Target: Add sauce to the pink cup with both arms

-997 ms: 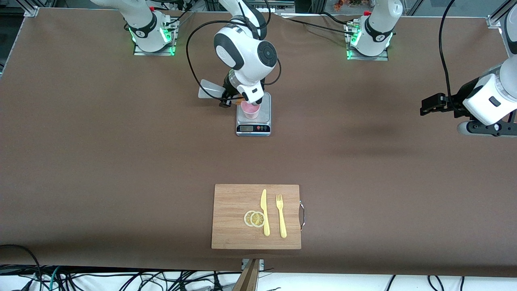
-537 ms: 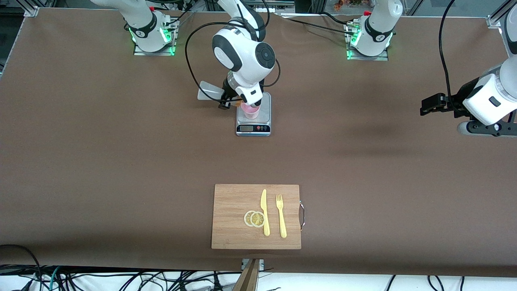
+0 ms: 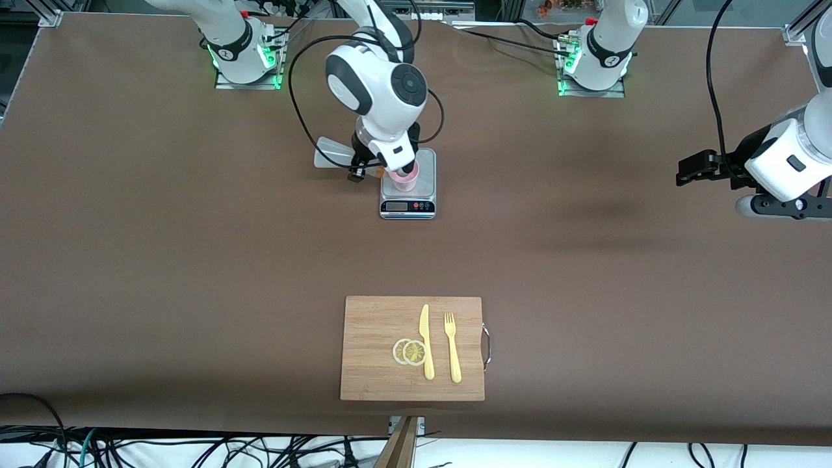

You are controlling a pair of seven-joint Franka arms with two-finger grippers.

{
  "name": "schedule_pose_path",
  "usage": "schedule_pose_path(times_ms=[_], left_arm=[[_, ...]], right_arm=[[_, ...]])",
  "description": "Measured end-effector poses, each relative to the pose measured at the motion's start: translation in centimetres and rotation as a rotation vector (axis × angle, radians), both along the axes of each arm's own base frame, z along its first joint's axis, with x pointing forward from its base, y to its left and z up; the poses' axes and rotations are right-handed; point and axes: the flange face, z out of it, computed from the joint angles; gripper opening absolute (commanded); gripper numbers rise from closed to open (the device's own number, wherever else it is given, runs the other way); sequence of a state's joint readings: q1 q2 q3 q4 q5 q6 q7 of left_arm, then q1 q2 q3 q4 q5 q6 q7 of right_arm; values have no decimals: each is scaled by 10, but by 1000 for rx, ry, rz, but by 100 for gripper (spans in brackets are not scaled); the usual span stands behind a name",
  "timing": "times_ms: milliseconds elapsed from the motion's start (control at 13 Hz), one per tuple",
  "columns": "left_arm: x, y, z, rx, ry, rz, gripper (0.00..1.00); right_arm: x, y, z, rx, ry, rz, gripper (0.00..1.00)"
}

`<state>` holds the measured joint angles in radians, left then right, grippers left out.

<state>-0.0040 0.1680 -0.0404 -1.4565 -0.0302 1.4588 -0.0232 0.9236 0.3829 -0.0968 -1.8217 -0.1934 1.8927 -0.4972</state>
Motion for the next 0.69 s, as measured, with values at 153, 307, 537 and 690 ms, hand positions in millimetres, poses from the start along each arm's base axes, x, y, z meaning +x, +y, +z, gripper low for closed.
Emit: schedule_pose_path(times_ms=[153,307,537,690], left_arm=[[0,0,0,0,0,0,100],[0,0,0,0,0,0,100],[0,0,0,0,0,0,100],[0,0,0,0,0,0,100]], right_arm=[[-10,-13,-4,52,-11,-2,4],[-19,-22,-10,100,-20,-5,5],[-21,-31,-15,168,-39,-29,5],[-13,-34,-10,215,-51,-66,5]])
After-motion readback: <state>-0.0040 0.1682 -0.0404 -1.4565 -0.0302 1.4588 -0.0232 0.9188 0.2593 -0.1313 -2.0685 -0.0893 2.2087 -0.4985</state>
